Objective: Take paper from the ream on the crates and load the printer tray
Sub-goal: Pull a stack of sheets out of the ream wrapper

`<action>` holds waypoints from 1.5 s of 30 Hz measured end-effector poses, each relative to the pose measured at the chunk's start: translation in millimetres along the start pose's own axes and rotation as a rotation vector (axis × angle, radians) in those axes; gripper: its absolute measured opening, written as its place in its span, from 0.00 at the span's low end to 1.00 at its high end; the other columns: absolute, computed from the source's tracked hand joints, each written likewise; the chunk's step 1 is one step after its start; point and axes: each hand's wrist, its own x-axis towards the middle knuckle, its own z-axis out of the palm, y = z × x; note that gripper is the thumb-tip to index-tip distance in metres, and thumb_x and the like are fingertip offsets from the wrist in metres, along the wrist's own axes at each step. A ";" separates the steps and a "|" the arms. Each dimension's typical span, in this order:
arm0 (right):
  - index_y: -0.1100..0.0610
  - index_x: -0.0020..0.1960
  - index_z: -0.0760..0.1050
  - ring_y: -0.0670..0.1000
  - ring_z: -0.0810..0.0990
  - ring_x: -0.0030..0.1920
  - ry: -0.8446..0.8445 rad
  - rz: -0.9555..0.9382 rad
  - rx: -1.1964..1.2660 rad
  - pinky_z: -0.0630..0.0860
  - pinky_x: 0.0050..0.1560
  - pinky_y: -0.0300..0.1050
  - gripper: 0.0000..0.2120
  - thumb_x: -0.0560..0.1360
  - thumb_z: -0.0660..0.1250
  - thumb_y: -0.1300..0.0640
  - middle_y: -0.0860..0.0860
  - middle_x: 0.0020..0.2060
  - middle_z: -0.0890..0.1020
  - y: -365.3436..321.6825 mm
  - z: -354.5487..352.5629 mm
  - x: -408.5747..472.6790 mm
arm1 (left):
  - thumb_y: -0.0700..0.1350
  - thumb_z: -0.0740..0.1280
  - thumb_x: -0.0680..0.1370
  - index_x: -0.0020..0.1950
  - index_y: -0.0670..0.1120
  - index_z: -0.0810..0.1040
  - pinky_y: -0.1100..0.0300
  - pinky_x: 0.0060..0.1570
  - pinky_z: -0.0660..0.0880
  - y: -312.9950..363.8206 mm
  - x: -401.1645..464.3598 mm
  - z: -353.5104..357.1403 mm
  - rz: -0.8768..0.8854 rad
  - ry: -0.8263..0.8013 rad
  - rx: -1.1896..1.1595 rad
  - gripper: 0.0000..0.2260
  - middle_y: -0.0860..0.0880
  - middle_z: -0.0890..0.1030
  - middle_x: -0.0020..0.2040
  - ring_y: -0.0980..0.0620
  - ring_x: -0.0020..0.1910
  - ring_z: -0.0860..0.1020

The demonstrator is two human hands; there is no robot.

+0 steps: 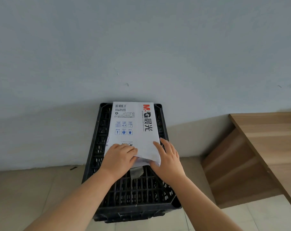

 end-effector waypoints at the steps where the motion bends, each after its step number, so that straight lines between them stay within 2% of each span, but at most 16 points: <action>1: 0.48 0.75 0.59 0.54 0.54 0.76 0.002 -0.026 0.013 0.54 0.74 0.53 0.31 0.75 0.64 0.44 0.51 0.76 0.58 -7.1 -1.0 6.0 | 0.50 0.59 0.75 0.44 0.47 0.84 0.58 0.40 0.76 0.9 3.7 -5.1 -0.001 -0.020 0.018 0.15 0.54 0.85 0.41 0.52 0.41 0.82; 6: 0.49 0.74 0.62 0.52 0.56 0.76 0.002 -0.112 0.016 0.55 0.75 0.52 0.29 0.76 0.64 0.44 0.50 0.75 0.61 -33.6 -8.8 30.6 | 0.52 0.59 0.76 0.43 0.49 0.84 0.56 0.39 0.74 -0.3 17.4 -16.9 -0.021 -0.069 0.089 0.14 0.54 0.84 0.38 0.51 0.38 0.81; 8: 0.49 0.73 0.63 0.52 0.57 0.75 -0.013 -0.122 0.013 0.56 0.75 0.53 0.28 0.76 0.64 0.45 0.50 0.75 0.62 -36.3 -9.9 35.7 | 0.50 0.67 0.74 0.46 0.48 0.84 0.55 0.42 0.76 0.2 16.8 -20.5 -0.050 -0.032 0.064 0.08 0.53 0.85 0.41 0.51 0.41 0.82; 10: 0.48 0.73 0.63 0.52 0.58 0.75 -0.042 -0.114 0.012 0.56 0.75 0.51 0.28 0.76 0.64 0.45 0.50 0.75 0.62 -36.1 -10.9 39.1 | 0.48 0.74 0.71 0.50 0.46 0.83 0.53 0.50 0.77 0.1 11.1 -24.0 -0.077 0.033 0.030 0.11 0.50 0.85 0.48 0.49 0.49 0.83; 13: 0.48 0.72 0.64 0.51 0.60 0.74 -0.064 -0.107 0.030 0.57 0.73 0.50 0.27 0.76 0.65 0.46 0.49 0.74 0.63 -36.2 -14.9 44.4 | 0.48 0.70 0.74 0.54 0.45 0.82 0.51 0.59 0.73 -0.1 -4.9 -33.7 0.024 0.126 0.031 0.11 0.47 0.82 0.56 0.46 0.58 0.78; 16: 0.49 0.72 0.65 0.51 0.60 0.74 -0.084 -0.080 0.064 0.59 0.73 0.50 0.26 0.76 0.65 0.48 0.49 0.74 0.63 -39.3 -18.8 49.7 | 0.47 0.65 0.77 0.51 0.45 0.81 0.54 0.55 0.75 0.2 -22.2 -38.2 0.155 0.144 0.020 0.08 0.47 0.81 0.54 0.48 0.55 0.77; 21: 0.50 0.72 0.66 0.51 0.61 0.74 -0.093 -0.064 0.072 0.62 0.72 0.50 0.25 0.76 0.65 0.48 0.48 0.74 0.64 -42.0 -20.4 53.4 | 0.49 0.64 0.75 0.50 0.47 0.83 0.56 0.48 0.80 -5.6 -37.3 -28.3 0.010 -0.044 0.006 0.11 0.49 0.83 0.51 0.51 0.50 0.80; 24: 0.50 0.71 0.67 0.50 0.61 0.73 -0.093 -0.056 0.069 0.62 0.72 0.50 0.25 0.76 0.65 0.48 0.48 0.73 0.65 -41.2 -22.3 53.1 | 0.51 0.69 0.73 0.50 0.46 0.84 0.57 0.47 0.81 -10.1 -35.4 -21.2 -0.126 -0.133 0.033 0.11 0.48 0.84 0.51 0.51 0.50 0.81; 26: 0.50 0.71 0.67 0.50 0.62 0.73 -0.087 -0.050 0.072 0.62 0.72 0.50 0.25 0.76 0.65 0.47 0.48 0.73 0.65 -41.0 -22.8 51.6 | 0.51 0.68 0.75 0.56 0.45 0.82 0.55 0.53 0.78 -11.7 -30.3 -15.7 -0.200 -0.194 0.019 0.14 0.46 0.82 0.57 0.49 0.56 0.79; 28: 0.50 0.71 0.67 0.50 0.62 0.73 -0.097 -0.047 0.073 0.63 0.72 0.50 0.25 0.76 0.65 0.46 0.47 0.73 0.65 -41.6 -23.1 49.8 | 0.50 0.64 0.78 0.64 0.43 0.76 0.53 0.63 0.71 -13.7 -22.2 -9.8 -0.235 -0.259 -0.011 0.17 0.45 0.75 0.66 0.46 0.65 0.72; 30: 0.50 0.71 0.67 0.50 0.61 0.73 -0.108 -0.047 0.069 0.63 0.72 0.51 0.25 0.76 0.65 0.46 0.47 0.73 0.65 -42.0 -23.3 48.2 | 0.49 0.60 0.80 0.67 0.43 0.73 0.53 0.68 0.66 -16.0 -12.8 -5.3 -0.242 -0.319 -0.005 0.18 0.44 0.70 0.71 0.46 0.70 0.66; 32: 0.50 0.71 0.67 0.50 0.61 0.73 -0.109 -0.049 0.060 0.62 0.72 0.50 0.25 0.76 0.66 0.47 0.47 0.73 0.65 -42.4 -24.3 47.2 | 0.48 0.59 0.80 0.66 0.44 0.73 0.52 0.66 0.68 -19.4 -4.6 -0.8 -0.247 -0.383 0.016 0.17 0.45 0.69 0.71 0.46 0.70 0.66; 36: 0.50 0.72 0.66 0.49 0.60 0.74 -0.117 -0.060 0.037 0.62 0.72 0.49 0.25 0.76 0.66 0.47 0.48 0.73 0.65 -43.4 -27.3 46.5 | 0.42 0.58 0.80 0.61 0.44 0.77 0.50 0.55 0.76 -27.6 4.4 4.7 -0.260 -0.465 0.047 0.13 0.46 0.71 0.65 0.47 0.63 0.69; 45: 0.50 0.72 0.66 0.48 0.60 0.73 -0.113 -0.073 0.040 0.62 0.71 0.47 0.25 0.77 0.65 0.47 0.47 0.72 0.67 -44.3 -29.2 42.7 | 0.41 0.62 0.78 0.51 0.44 0.80 0.50 0.51 0.76 -45.4 9.2 11.8 -0.178 -0.483 0.015 0.08 0.47 0.74 0.60 0.47 0.56 0.72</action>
